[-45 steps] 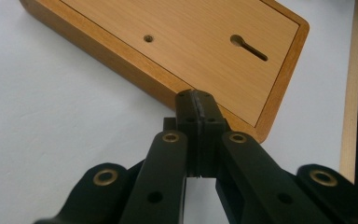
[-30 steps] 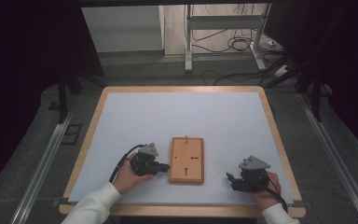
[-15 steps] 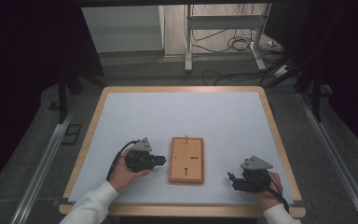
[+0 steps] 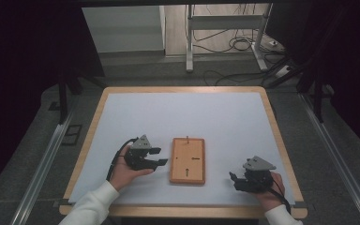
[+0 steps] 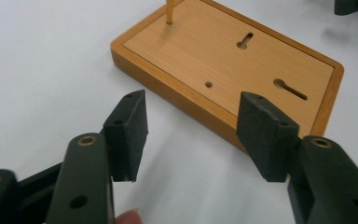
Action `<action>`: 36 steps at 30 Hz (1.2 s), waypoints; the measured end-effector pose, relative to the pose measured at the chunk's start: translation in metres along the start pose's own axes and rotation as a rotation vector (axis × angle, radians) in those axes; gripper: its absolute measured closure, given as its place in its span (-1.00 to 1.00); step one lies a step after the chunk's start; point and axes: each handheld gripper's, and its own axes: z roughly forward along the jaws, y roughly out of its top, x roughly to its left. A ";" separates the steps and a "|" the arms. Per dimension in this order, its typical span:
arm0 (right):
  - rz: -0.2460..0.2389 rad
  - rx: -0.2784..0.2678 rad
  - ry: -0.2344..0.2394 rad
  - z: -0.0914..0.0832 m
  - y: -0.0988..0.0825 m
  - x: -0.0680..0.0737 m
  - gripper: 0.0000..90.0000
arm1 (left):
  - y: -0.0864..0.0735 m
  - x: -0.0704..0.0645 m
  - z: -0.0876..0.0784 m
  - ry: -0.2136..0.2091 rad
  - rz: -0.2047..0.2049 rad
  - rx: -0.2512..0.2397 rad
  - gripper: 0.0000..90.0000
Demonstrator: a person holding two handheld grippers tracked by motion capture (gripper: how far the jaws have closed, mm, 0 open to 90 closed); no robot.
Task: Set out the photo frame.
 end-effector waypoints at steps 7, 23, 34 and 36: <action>0.007 -0.006 -0.002 0.000 0.000 -0.001 -0.60 | 0.014 0.002 0.004 0.003 0.013 -0.027 -0.06; 0.009 0.000 -0.003 0.000 -0.001 -0.001 -0.60 | 0.035 0.003 0.018 -0.005 0.028 -0.033 -0.06; 0.016 -0.002 -0.002 -0.001 -0.001 -0.003 -0.60 | 0.049 0.008 0.027 -0.001 0.032 -0.041 -0.08; 0.017 -0.002 -0.002 -0.001 -0.001 -0.003 -0.60 | 0.050 0.009 0.030 -0.005 0.035 -0.042 -0.09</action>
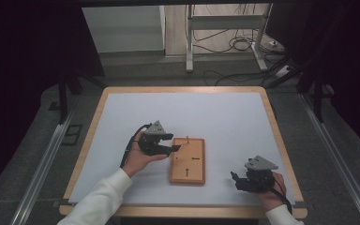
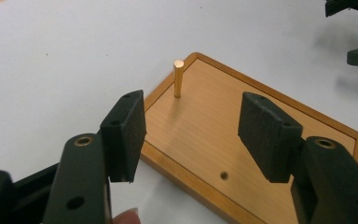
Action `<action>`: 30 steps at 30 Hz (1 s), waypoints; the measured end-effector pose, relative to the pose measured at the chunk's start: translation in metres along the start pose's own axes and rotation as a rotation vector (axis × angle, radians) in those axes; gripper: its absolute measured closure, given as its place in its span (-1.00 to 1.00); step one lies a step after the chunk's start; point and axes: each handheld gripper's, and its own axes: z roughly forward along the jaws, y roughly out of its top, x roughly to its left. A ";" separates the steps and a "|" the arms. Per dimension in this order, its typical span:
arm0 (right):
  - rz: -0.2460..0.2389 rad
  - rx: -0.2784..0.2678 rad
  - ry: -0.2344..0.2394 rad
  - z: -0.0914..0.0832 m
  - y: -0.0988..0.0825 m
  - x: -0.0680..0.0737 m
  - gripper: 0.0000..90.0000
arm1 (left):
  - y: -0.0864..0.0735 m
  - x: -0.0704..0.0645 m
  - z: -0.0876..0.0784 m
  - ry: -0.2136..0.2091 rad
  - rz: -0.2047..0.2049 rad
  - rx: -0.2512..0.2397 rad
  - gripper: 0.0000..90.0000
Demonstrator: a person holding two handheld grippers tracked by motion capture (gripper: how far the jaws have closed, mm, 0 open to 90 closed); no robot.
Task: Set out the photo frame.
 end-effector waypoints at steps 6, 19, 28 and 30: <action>-0.001 0.000 0.002 0.000 0.000 0.000 -0.60 | 0.005 0.006 0.009 0.004 0.012 -0.001 -0.12; 0.000 0.002 0.005 0.000 0.000 0.000 -0.60 | 0.015 0.011 0.036 -0.028 0.060 0.004 -0.12; 0.003 0.003 0.006 0.000 -0.001 -0.001 -0.60 | 0.012 0.018 0.058 -0.059 0.038 0.020 0.07; 0.002 0.004 0.008 -0.001 -0.001 -0.001 -0.60 | 0.011 0.019 0.060 -0.067 0.035 0.016 0.16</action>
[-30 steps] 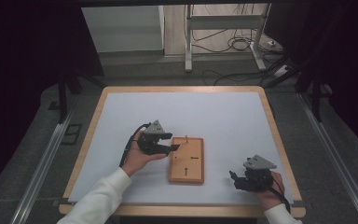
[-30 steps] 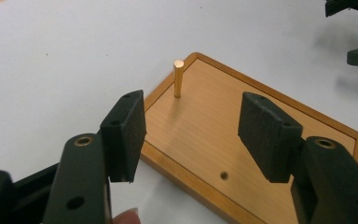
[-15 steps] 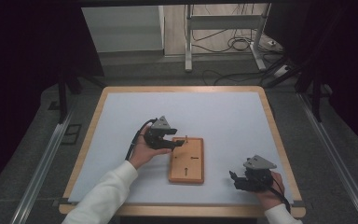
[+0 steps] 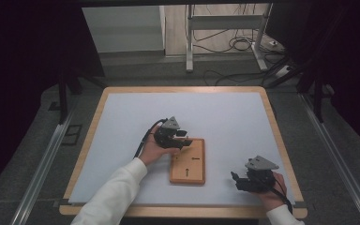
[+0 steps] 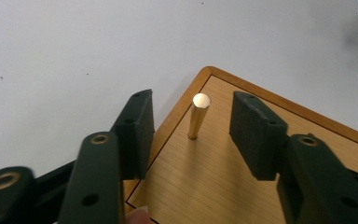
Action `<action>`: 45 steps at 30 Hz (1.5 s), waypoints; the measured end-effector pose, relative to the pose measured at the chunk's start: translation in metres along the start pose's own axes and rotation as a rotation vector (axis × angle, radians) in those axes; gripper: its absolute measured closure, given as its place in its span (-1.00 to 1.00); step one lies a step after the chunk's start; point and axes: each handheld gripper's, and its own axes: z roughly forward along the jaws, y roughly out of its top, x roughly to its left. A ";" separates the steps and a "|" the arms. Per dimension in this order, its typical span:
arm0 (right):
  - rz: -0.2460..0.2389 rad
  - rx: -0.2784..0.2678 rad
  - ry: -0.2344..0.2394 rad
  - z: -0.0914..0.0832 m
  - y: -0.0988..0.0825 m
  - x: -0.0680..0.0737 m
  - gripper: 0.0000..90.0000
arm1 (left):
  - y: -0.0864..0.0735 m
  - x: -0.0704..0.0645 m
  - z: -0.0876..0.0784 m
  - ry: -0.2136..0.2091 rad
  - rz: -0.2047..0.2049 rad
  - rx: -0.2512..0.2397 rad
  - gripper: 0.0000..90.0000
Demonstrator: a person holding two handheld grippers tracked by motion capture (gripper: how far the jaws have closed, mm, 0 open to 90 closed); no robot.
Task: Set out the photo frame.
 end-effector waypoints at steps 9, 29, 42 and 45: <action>0.001 0.003 -0.001 0.001 0.000 0.000 -0.60 | 0.000 -0.001 0.005 -0.022 0.012 -0.015 0.49; -0.009 -0.006 0.003 0.000 0.001 0.002 -0.60 | 0.000 0.006 0.009 -0.059 -0.062 0.005 0.84; -0.058 -0.040 0.044 -0.001 0.003 0.010 -0.61 | 0.006 0.010 0.009 -0.080 -0.092 0.059 0.82; -0.088 -0.050 0.059 -0.002 0.005 0.015 -0.62 | 0.006 0.010 0.010 -0.088 -0.109 0.054 0.82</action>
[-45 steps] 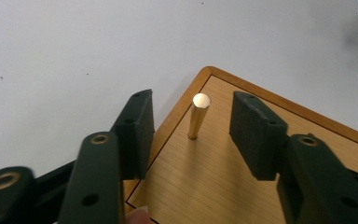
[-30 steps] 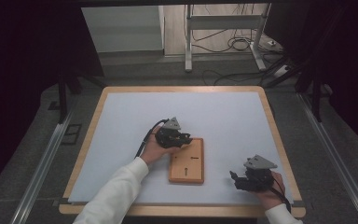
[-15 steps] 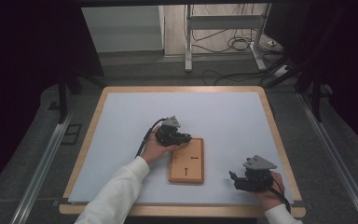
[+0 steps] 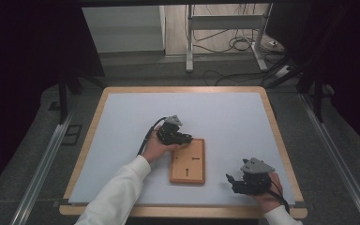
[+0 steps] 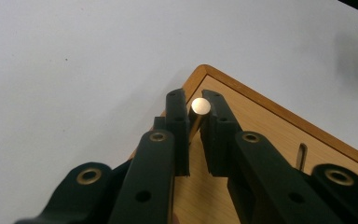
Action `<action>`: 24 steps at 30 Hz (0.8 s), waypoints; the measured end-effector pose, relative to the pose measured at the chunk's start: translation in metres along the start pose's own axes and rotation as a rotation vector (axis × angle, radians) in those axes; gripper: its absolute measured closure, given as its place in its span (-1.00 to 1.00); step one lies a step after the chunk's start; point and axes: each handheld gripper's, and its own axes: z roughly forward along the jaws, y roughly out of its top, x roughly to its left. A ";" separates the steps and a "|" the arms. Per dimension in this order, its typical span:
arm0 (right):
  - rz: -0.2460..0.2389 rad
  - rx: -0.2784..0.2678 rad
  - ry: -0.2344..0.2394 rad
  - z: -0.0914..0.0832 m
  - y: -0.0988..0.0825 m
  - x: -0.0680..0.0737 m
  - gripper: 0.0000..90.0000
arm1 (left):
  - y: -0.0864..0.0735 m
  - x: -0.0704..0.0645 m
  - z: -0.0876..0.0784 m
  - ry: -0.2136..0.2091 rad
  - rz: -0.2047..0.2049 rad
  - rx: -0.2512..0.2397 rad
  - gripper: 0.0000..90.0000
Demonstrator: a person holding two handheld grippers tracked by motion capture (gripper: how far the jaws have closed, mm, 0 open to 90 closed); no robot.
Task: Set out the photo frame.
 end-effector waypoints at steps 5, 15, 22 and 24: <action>-0.037 -0.011 0.009 0.000 0.003 0.006 -0.62 | 0.002 0.003 -0.001 -0.020 -0.009 0.019 0.81; -0.069 -0.049 0.099 -0.002 0.014 0.025 -0.64 | 0.005 0.007 -0.001 -0.046 -0.036 0.038 0.80; -0.112 -0.040 0.089 0.000 0.019 0.035 -0.69 | 0.007 0.009 0.000 -0.058 -0.051 0.048 0.80; -0.120 -0.035 0.084 0.001 0.020 0.037 -0.70 | 0.007 0.010 0.000 -0.062 -0.055 0.048 0.80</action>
